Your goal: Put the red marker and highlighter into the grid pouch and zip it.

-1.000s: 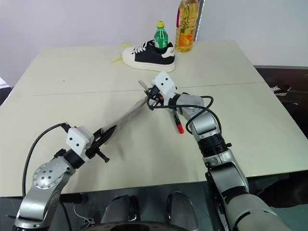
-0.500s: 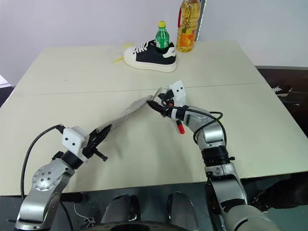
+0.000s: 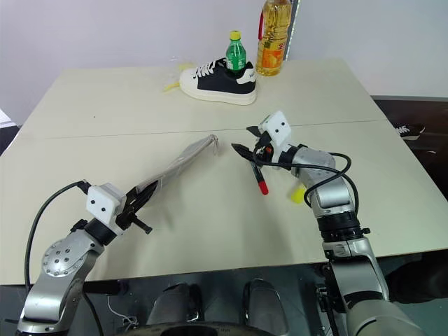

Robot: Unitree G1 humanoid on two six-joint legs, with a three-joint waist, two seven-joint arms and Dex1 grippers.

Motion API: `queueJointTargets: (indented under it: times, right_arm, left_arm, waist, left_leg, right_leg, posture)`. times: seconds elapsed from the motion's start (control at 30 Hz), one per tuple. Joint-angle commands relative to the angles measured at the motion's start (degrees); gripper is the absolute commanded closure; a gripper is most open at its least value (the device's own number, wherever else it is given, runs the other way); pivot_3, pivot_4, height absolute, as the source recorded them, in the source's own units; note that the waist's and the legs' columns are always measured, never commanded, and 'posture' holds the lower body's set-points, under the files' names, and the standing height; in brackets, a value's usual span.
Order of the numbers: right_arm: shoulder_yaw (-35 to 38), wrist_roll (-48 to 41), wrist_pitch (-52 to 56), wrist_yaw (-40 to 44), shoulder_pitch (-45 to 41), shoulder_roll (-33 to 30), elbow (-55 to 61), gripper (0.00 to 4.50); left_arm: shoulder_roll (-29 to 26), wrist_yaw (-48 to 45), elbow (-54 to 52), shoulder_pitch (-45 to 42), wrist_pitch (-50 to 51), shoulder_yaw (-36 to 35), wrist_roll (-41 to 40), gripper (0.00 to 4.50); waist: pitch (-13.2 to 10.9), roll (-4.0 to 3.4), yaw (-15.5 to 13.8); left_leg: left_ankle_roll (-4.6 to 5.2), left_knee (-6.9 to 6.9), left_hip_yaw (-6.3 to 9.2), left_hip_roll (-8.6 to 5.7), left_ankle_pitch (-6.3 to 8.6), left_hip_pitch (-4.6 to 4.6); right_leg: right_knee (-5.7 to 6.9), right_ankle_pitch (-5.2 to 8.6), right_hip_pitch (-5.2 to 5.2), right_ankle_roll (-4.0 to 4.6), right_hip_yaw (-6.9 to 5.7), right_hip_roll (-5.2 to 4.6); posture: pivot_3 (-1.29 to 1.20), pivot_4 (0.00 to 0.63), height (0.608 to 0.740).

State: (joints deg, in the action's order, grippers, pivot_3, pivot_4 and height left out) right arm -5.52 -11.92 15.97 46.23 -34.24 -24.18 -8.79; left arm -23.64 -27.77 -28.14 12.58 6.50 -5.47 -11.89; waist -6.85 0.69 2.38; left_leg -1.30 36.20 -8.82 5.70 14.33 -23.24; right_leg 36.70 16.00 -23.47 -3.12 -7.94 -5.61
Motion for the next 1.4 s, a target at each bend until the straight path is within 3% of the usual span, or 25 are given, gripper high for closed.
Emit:
queueJointTargets:
  times: [0.03, 0.4, 0.63, 0.93, 1.4]
  right_arm:
    - [-3.11, 2.45, -2.47, 0.35, -2.45, 1.80, -1.16, 1.14]
    - [-3.46, 5.35, -6.17, -4.94, -8.49, 9.36, -15.74, 1.14]
    - [-3.51, 3.89, -5.93, -1.48, -7.66, 9.15, -14.02, 4.42]
    - [-5.15, 5.46, -3.83, -1.69, -4.43, 8.17, -6.18, 4.47]
    - [-14.94, 7.35, 0.26, 5.76, 1.48, 4.22, 12.87, 4.47]
  left_arm:
    - [-0.57, -0.59, -1.29, -0.21, -1.71, -0.32, 0.04, 4.50]
    - [-0.95, -1.24, -3.30, 0.92, -1.29, 0.77, 0.12, 4.50]
    - [-0.81, -0.49, -3.84, 1.39, -1.00, 0.89, 0.59, 4.50]
    - [-0.84, -0.15, -2.46, 0.22, -1.33, 1.64, 0.91, 4.50]
    - [2.01, 1.69, 1.45, -5.12, -1.41, 5.27, 3.34, 4.50]
  waist:
    - [0.00, 0.01, 0.03]
    - [0.00, 0.00, -0.56]
    - [-0.01, -0.01, -0.44]
    - [-0.01, 0.00, -0.52]
    - [0.01, 0.02, -1.22]
  left_leg:
    - [0.00, 0.00, 0.00, 0.00, 0.00, 0.00]
    - [-0.01, 0.06, -0.03, -0.02, 0.00, -0.01]
    - [-0.01, 0.05, -0.03, -0.01, -0.01, -0.01]
    - [-0.01, 0.05, -0.02, 0.00, -0.01, -0.01]
    - [-0.01, 0.07, -0.01, -0.01, 0.00, 0.01]
  right_leg:
    - [0.00, 0.00, 0.00, 0.00, 0.00, 0.00]
    - [0.02, 0.00, 0.02, 0.00, 0.00, -0.04]
    - [0.03, 0.00, 0.01, 0.00, 0.00, -0.03]
    - [0.03, 0.00, 0.01, 0.00, 0.00, -0.03]
    - [0.03, 0.00, 0.02, 0.00, 0.00, -0.03]
  posture:
    - [0.00, 0.150, 0.705]
    - [0.00, 0.150, 0.705]
    - [0.00, 0.150, 0.705]
    - [0.00, 0.150, 0.705]
    - [0.00, 0.150, 0.705]
